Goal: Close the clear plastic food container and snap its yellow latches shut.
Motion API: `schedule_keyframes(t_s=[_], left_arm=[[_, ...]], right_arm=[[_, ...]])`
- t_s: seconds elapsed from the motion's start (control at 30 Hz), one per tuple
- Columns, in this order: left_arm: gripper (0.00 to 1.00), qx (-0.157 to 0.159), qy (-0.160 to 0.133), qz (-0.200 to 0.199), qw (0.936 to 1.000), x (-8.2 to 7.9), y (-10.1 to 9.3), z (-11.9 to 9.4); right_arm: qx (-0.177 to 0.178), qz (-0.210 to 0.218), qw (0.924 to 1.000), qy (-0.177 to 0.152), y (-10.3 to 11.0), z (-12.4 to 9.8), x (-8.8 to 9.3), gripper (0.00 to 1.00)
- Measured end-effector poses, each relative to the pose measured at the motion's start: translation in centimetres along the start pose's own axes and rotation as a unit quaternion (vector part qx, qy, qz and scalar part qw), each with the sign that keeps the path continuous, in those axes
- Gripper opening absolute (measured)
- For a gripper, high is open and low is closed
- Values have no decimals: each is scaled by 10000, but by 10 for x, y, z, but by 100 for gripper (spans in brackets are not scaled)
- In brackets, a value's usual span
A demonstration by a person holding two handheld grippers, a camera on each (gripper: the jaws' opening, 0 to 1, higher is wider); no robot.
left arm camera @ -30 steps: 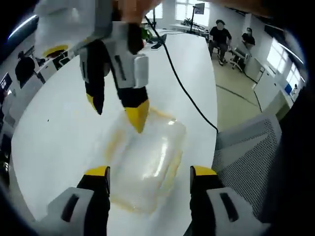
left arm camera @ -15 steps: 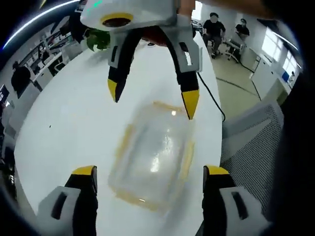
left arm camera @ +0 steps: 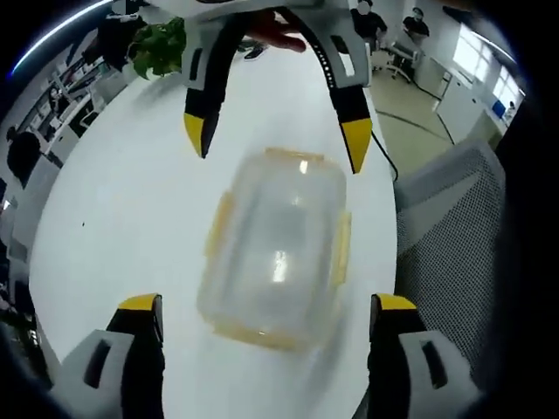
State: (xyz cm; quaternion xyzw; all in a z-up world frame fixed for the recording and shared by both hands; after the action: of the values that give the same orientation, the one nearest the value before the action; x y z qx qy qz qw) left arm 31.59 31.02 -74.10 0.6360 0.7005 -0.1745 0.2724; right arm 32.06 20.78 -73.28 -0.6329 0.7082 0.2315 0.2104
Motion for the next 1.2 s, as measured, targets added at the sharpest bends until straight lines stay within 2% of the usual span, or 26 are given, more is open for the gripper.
schedule_keyframes(t_s=[0.1, 0.17, 0.23, 0.3, 0.37, 0.53, 0.63, 0.7, 1.2], left_arm=[[99, 34, 5, 7, 10000, -2, 0, 0], [99, 50, 19, 30, 10000, -5, 0, 1], [99, 77, -10, 163, 9998, -9, 0, 4], [99, 219, 114, 382, 9990, -8, -4, 8], [99, 287, 379, 604, 9970, -1, -4, 11], [99, 359, 553, 651, 9957, 4, -7, 21], [99, 269, 576, 717, 9954, 5, -2, 23], [98, 290, 587, 691, 9955, 6, -1, 23], [93, 468, 854, 824, 9918, 19, -4, 34]], right_arm=[[16, -52, 10000, 31, 1, 0, 2, 88], [106, -239, 9997, 24, -2, 1, 2, 91], [21, -241, 9997, 3, 2, 3, 2, 91], [-25, -186, 9998, 14, 6, 4, 3, 91], [25, -255, 9997, 21, 7, 7, 3, 91], [148, -403, 9989, 193, 7, 13, 14, 90], [253, -381, 9989, 128, 6, 14, 13, 90], [271, -377, 9989, 95, 7, 16, 13, 89], [347, -584, 9966, 458, 15, 33, 32, 86]])
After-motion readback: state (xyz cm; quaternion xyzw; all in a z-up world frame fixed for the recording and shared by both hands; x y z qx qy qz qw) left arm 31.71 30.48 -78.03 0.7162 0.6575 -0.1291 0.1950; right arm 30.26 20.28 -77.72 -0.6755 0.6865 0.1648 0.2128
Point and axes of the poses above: the point that each gripper's makers call its tool centre point, and the gripper's own axes: z roughly forward along the fingers, y roughly to its left, x roughly out of its underside, the point moved 2 cm from there along -z, roughly backward along the fingers, and after that the axes turned 13 degrees about -y, right-handed, at the moved point
